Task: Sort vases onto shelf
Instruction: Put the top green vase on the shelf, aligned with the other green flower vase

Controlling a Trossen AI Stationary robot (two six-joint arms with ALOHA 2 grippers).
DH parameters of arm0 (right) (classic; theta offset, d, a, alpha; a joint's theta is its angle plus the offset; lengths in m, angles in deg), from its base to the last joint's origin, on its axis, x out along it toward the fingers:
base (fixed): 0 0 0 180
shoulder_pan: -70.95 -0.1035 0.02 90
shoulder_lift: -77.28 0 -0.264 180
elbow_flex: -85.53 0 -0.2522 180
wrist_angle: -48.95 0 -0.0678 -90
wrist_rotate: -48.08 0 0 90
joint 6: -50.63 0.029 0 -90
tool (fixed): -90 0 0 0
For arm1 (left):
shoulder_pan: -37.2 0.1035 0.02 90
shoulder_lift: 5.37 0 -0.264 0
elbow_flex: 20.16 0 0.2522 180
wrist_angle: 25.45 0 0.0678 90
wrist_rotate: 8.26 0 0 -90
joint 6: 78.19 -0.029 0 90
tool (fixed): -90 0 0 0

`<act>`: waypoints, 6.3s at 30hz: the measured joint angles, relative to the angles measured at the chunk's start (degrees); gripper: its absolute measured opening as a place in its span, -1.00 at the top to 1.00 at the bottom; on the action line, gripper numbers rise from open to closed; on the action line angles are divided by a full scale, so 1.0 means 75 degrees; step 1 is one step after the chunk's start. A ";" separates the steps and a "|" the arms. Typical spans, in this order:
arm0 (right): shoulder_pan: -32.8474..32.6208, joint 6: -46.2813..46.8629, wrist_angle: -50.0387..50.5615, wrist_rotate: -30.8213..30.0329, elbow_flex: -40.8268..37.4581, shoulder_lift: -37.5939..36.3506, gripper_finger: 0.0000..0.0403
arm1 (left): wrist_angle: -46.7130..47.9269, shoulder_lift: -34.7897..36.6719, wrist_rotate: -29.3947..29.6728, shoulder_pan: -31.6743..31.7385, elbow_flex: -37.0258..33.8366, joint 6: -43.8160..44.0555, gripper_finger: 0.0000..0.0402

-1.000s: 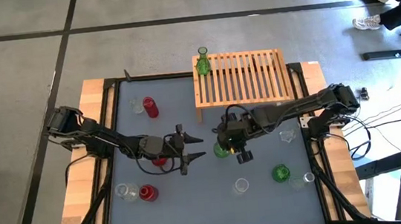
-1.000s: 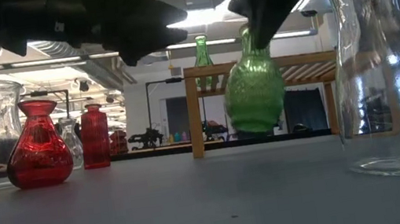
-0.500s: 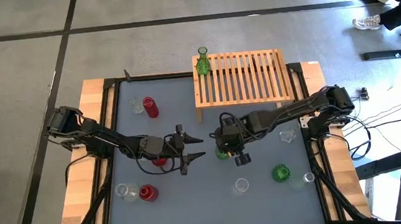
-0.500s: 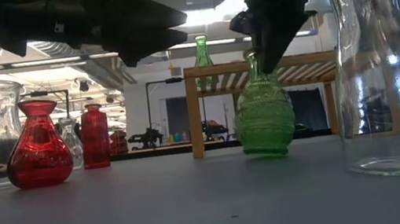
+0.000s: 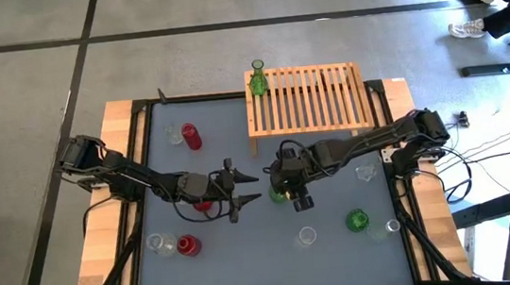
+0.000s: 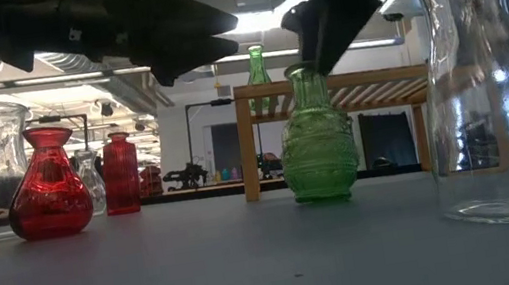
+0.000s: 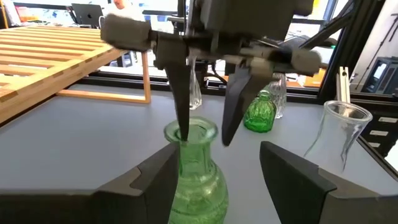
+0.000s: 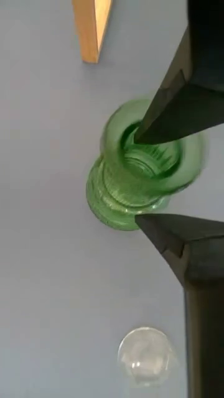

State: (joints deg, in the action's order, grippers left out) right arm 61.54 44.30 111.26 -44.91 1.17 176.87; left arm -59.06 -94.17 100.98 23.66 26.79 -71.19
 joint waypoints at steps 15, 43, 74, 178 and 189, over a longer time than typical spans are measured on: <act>-0.0114 0.0763 0.1686 0.1053 0.0092 -0.1689 -0.04 | 0.0235 0.0000 -0.0009 0.0000 0.0000 0.0267 -0.07; -0.1515 0.2532 -0.1181 -0.1067 -0.3977 -0.5715 -0.04 | -0.0099 -0.2461 0.0067 0.0259 0.1468 0.0242 -0.07; -0.1515 0.2392 -0.1273 -0.1145 -0.3980 -0.5712 -0.04 | 0.0029 -0.3312 -0.0101 0.0565 0.2731 -0.0216 0.22; -0.3042 0.1171 -0.4630 -0.2891 -0.6020 -0.5610 -0.04 | 0.5115 -0.0758 0.0076 0.4505 0.5205 -0.0425 -0.07; -0.3042 0.1171 -0.4632 -0.2891 -0.6018 -0.5610 -0.04 | 0.4929 -0.0722 0.0079 0.4478 0.5205 -0.0423 -0.24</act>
State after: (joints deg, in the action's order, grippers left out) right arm 38.73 53.09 76.53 -66.59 -43.97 134.80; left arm -22.09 -99.58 101.57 57.25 65.82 -74.36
